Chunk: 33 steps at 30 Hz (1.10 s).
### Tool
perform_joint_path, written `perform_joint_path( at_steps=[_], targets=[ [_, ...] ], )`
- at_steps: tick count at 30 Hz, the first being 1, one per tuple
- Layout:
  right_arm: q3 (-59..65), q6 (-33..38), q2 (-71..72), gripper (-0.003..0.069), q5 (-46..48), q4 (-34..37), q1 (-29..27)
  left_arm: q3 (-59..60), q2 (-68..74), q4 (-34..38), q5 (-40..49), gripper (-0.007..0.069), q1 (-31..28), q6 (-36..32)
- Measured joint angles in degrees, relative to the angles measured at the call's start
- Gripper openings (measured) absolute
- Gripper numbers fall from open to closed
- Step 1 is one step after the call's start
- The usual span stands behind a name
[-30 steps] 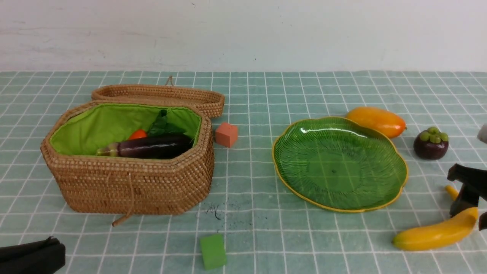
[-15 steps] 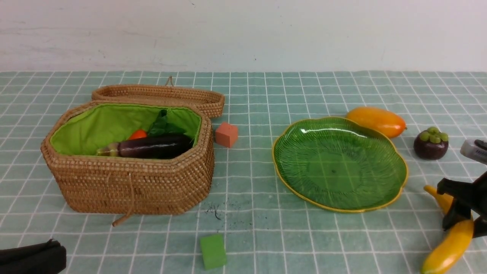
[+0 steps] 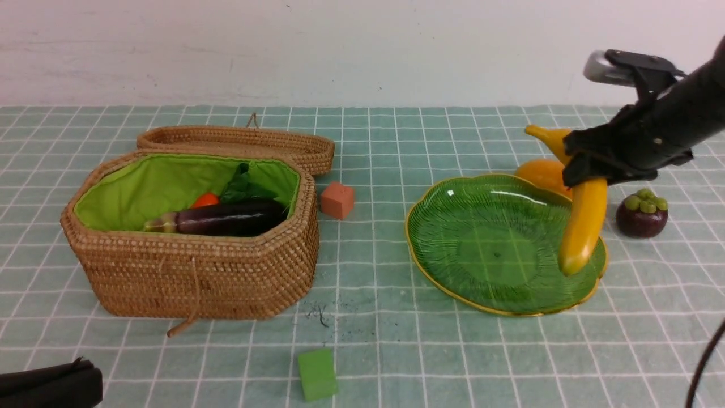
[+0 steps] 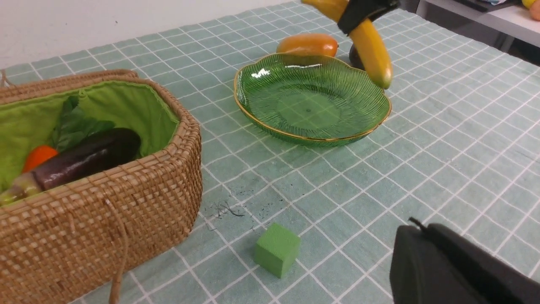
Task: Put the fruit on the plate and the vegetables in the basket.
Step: Use the right arm to grab a banana and put it into the right plate, then use the right arm to grab a mangosteen and put it into the right plate
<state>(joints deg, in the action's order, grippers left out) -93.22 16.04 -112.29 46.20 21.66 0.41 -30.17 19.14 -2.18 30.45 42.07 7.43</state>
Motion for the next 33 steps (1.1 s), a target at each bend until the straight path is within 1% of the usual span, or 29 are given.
perform_joint_path(
  at_steps=[6,11,14,15,16,18,19,20,21,23,24,26,27,30,33],
  targets=[
    [-5.8,0.4,-9.9,0.0323,3.4,-1.3,0.7,0.0,0.0,-0.6,-1.3,-0.0013,0.0,0.0],
    [-6.5,0.4,-11.6,0.0328,3.6,-2.5,1.4,0.0,0.0,-0.5,-3.7,-0.0013,0.0,0.0],
    [-6.7,0.4,-11.5,0.0371,4.0,-3.0,1.4,0.0,0.0,-0.5,-4.6,-0.0013,0.0,0.0],
    [-6.7,0.4,-11.4,0.04,4.6,-3.1,1.4,0.0,0.0,-0.5,-4.7,-0.0013,0.0,0.0],
    [-6.7,0.4,-11.3,0.0406,4.7,-3.1,1.4,0.0,0.0,-0.5,-4.8,-0.0013,0.0,0.0],
    [-6.7,0.2,-9.9,0.0459,5.6,-3.7,1.4,0.0,0.0,-0.5,-4.9,-0.0013,0.0,0.0],
    [-6.7,0.1,-9.8,0.0463,5.6,-3.7,1.4,0.0,0.0,-0.5,-5.0,-0.0013,0.0,0.0],
    [-6.7,-0.9,-7.9,0.0484,5.8,-5.1,1.4,0.0,0.0,-0.5,-5.2,-0.0013,0.0,0.0],
    [-6.7,-2.5,-6.4,0.0489,5.7,-6.8,1.4,0.0,0.0,-0.5,-5.5,-0.0013,0.0,0.0],
    [-6.7,-5.0,-4.6,0.0489,5.3,-10.6,1.2,0.0,0.0,-0.5,-6.2,-0.0013,0.0,0.0],
    [-6.8,-5.7,-4.4,0.0489,5.2,-11.0,1.1,0.0,0.0,-0.5,-6.3,-0.0013,0.0,0.0],
    [-7.0,-11.4,-3.7,0.0489,3.2,-17.7,-0.7,0.0,0.0,-0.5,-8.6,-0.0013,0.0,0.0],
    [-7.0,-13.6,-4.3,0.0489,2.1,-19.7,-2.2,0.0,0.0,-0.5,-9.7,-0.0013,0.0,0.0],
    [-7.0,-17.0,-6.5,0.0498,-1.7,-21.0,-5.9,0.0,0.0,-0.5,-11.3,-0.0013,0.0,0.0],
    [-7.0,-17.3,-8.2,0.0514,-4.4,-20.1,-7.7,0.0,0.0,-0.5,-11.4,-0.0013,0.0,0.0]
  ],
)
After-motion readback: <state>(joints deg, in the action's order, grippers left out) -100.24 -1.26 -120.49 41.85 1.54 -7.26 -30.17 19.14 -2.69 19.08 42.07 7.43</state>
